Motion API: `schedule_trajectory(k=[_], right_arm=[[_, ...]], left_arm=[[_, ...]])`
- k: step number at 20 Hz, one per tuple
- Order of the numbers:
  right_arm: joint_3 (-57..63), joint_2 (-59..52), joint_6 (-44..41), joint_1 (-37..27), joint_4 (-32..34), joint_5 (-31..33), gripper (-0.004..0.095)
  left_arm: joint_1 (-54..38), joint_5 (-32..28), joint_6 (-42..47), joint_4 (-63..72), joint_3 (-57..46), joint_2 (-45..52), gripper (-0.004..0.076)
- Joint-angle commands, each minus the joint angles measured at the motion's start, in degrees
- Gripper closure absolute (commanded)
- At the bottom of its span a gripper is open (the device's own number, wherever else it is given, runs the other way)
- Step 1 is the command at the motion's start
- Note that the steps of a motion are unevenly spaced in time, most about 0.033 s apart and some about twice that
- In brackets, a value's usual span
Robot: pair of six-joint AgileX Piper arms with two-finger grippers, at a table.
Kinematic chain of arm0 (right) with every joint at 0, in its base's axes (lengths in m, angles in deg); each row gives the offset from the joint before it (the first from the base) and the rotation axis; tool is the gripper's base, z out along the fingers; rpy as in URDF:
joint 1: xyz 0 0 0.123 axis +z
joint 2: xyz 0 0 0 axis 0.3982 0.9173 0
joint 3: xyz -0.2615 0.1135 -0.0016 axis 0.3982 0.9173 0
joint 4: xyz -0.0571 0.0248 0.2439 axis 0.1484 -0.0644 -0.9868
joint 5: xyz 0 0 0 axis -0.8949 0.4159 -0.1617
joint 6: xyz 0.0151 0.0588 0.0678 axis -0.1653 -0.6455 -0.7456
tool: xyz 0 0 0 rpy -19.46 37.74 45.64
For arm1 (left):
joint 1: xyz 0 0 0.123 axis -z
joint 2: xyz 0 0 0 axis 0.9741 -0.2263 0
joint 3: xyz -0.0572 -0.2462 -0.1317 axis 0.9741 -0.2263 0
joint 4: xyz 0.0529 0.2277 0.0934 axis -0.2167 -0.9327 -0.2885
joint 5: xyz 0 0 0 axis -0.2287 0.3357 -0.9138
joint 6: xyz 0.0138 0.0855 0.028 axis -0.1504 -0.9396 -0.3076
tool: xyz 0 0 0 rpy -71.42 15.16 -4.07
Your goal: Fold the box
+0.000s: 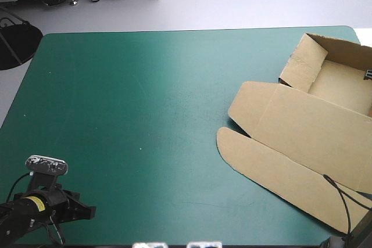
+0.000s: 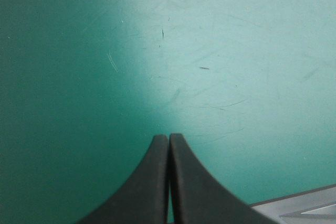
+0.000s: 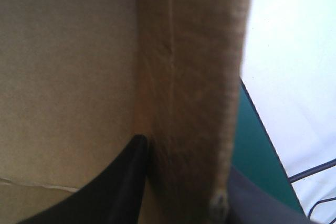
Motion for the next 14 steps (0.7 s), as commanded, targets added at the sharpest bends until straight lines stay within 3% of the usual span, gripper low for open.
schedule_trajectory(k=[1,8,14], right_arm=[[-1.9,-2.8,2.9,-0.3,0.1,0.4,0.0477],[-1.9,-4.6,3.8,-0.3,-0.7,0.4,0.0471],[-1.9,-14.0,4.1,-0.3,-3.8,0.4,0.0472]], left_arm=[[0.2,-1.9,0.7,0.7,1.5,-0.3,0.0733],[0.2,-2.0,0.7,0.6,1.5,-0.3,0.0733],[0.2,-2.0,-0.2,0.6,1.5,-0.3,0.0733]])
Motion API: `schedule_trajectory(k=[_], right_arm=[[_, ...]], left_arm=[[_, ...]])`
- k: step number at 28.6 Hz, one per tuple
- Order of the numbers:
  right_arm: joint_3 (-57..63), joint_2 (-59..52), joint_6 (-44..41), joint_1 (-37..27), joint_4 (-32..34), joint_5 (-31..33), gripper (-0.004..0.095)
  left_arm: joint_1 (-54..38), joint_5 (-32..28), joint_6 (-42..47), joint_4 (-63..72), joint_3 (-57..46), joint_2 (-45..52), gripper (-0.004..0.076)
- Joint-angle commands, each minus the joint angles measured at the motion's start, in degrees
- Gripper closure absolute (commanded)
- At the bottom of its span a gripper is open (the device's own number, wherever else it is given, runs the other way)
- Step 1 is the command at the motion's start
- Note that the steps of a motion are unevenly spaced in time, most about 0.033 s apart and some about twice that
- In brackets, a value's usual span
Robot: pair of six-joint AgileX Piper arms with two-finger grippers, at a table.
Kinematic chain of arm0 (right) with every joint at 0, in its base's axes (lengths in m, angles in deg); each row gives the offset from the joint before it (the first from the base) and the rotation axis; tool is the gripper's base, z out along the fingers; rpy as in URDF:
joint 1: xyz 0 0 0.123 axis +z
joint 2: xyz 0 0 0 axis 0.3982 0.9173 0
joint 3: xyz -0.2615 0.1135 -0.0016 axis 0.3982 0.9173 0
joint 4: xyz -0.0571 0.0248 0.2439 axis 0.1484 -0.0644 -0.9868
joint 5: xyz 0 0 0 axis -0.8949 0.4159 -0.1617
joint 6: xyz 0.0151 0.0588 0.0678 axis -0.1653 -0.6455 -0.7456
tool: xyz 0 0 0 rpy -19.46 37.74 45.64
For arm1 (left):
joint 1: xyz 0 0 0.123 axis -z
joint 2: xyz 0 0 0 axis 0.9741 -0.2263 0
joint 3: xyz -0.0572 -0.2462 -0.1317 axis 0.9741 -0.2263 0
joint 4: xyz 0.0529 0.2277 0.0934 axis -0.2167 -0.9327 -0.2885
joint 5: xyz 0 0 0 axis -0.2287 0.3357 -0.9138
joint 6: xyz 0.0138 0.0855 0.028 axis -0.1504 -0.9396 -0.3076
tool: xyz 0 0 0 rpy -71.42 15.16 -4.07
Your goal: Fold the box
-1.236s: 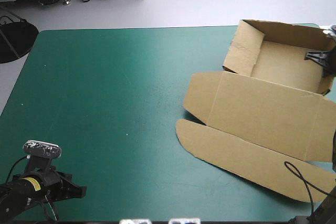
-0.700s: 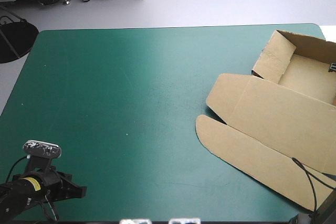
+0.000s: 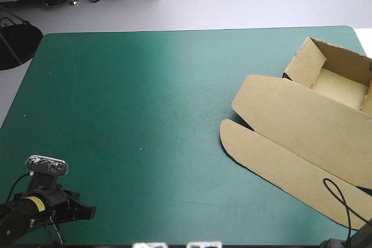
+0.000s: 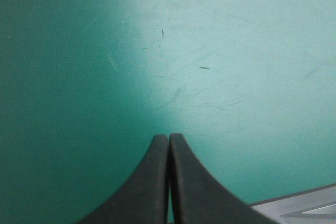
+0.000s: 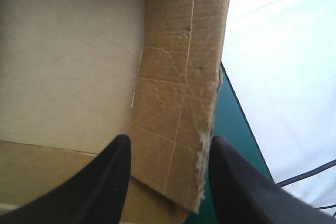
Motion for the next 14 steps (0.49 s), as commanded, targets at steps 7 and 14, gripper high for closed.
schedule_trajectory(k=[7,14], right_arm=[[1.0,-18.1,1.4,-0.3,-19.5,0.5,0.0657],[19.6,-37.8,11.6,6.9,-27.9,-0.9,0.0925]], left_arm=[[0.2,-1.1,-0.3,0.7,1.5,-0.3,0.0733],[0.2,-3.7,-2.1,0.7,1.0,-0.1,0.0733]])
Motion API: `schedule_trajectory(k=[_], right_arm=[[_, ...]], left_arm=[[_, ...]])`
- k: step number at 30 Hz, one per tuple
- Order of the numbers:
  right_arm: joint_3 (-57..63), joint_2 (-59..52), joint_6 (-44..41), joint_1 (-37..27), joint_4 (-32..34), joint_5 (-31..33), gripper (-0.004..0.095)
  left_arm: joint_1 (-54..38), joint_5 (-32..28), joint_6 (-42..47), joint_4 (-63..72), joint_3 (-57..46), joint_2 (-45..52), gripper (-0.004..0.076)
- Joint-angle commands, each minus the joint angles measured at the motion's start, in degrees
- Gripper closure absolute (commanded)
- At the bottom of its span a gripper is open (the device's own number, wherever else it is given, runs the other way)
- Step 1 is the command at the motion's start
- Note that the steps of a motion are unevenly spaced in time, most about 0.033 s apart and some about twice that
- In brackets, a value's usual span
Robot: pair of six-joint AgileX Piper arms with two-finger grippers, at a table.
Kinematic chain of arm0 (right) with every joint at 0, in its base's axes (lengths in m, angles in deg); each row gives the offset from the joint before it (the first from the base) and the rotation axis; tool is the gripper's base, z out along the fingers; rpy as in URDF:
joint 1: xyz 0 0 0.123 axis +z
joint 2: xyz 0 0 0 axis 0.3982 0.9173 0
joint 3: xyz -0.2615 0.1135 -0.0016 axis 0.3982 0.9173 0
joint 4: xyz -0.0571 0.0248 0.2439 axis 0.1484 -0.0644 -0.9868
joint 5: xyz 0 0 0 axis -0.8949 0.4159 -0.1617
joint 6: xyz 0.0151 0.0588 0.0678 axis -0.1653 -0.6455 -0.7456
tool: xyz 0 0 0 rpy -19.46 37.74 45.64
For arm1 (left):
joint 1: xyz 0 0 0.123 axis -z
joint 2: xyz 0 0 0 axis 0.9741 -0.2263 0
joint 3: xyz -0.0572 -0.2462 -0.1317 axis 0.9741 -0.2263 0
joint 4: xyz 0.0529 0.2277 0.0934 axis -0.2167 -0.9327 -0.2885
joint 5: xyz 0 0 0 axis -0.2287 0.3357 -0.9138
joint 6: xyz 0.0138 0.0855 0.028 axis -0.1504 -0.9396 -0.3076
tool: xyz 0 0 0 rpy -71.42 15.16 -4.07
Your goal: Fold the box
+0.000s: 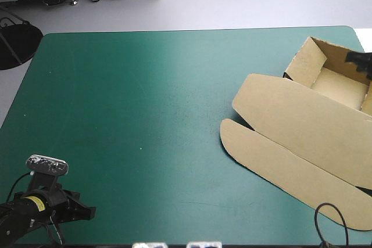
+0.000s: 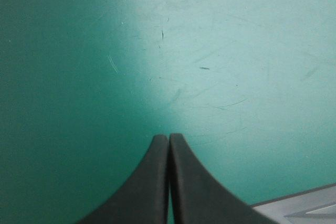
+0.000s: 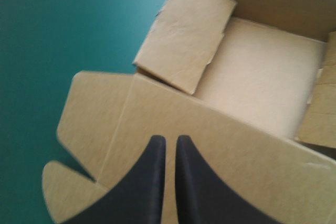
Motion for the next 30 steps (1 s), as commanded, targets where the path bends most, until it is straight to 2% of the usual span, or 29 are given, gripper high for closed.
schedule_trajectory(k=[1,6,10,20,30], right_arm=[[7.0,-10.2,4.0,4.9,-1.5,-2.4,0.0926],[18.8,-20.9,4.0,13.5,2.9,-4.2,0.0925],[27.2,-27.6,3.4,17.3,6.4,-4.8,0.0925],[49.2,-38.6,5.7,17.9,7.5,-13.6,0.0925],[58.5,-44.0,5.7,17.9,7.2,-18.2,0.0925]], left_arm=[[0.2,-4.1,-1.1,0.7,0.8,0.0,0.0733],[0.2,-7.6,-1.2,1.1,-2.0,1.8,0.0733],[0.2,-9.5,-1.8,1.1,-4.6,4.6,0.0733],[0.2,-12.1,-2.0,1.2,-10.6,14.5,0.0733],[0.2,-11.5,-2.0,1.0,-10.6,17.9,0.0733]])
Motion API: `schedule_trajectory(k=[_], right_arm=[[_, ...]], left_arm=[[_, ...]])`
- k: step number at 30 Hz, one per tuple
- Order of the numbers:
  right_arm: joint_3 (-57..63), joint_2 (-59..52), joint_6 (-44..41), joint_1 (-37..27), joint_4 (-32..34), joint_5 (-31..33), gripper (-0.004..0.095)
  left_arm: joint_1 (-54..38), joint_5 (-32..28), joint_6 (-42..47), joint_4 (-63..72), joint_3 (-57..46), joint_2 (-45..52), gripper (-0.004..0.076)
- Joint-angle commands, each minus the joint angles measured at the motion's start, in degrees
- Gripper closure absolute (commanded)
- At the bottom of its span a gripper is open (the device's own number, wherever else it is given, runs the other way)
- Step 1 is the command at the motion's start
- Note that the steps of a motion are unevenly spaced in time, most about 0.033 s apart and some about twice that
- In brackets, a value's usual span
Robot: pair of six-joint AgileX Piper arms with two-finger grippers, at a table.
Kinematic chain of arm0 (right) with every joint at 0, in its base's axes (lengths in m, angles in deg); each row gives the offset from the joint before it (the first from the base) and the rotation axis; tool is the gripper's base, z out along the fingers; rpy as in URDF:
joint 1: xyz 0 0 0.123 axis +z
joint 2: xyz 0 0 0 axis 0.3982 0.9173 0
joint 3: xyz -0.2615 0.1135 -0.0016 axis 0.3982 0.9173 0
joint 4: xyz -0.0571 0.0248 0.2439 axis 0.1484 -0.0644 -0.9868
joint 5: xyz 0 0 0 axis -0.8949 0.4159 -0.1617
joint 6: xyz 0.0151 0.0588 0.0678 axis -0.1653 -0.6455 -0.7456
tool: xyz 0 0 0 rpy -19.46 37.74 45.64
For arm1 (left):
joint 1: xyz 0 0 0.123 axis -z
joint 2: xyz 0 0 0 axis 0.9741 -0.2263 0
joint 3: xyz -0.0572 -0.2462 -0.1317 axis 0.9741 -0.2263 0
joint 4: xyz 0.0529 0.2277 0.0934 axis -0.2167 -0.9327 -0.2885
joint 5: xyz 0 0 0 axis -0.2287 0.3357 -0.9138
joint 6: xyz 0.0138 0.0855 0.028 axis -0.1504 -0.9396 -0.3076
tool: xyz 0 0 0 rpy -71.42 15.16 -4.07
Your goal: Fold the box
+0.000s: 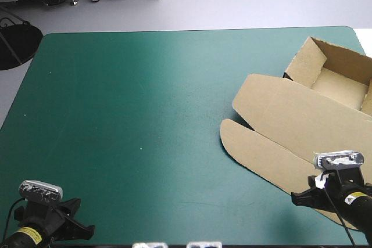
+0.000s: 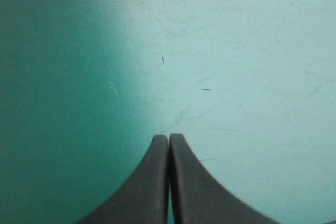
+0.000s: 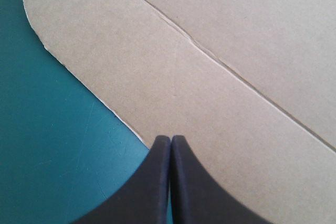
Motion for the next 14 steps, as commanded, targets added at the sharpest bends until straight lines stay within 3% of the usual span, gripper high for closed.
schedule_trajectory(k=[1,14], right_arm=[[0.7,-0.7,0.7,0.1,-1.2,-4.3,0.0925],[1.8,-0.7,0.3,0.1,-1.2,-4.8,0.0926]], left_arm=[[0.2,-2.6,0.0,0.7,1.3,-0.6,0.0733],[0.2,-1.7,0.2,1.1,1.3,-0.6,0.0733]])
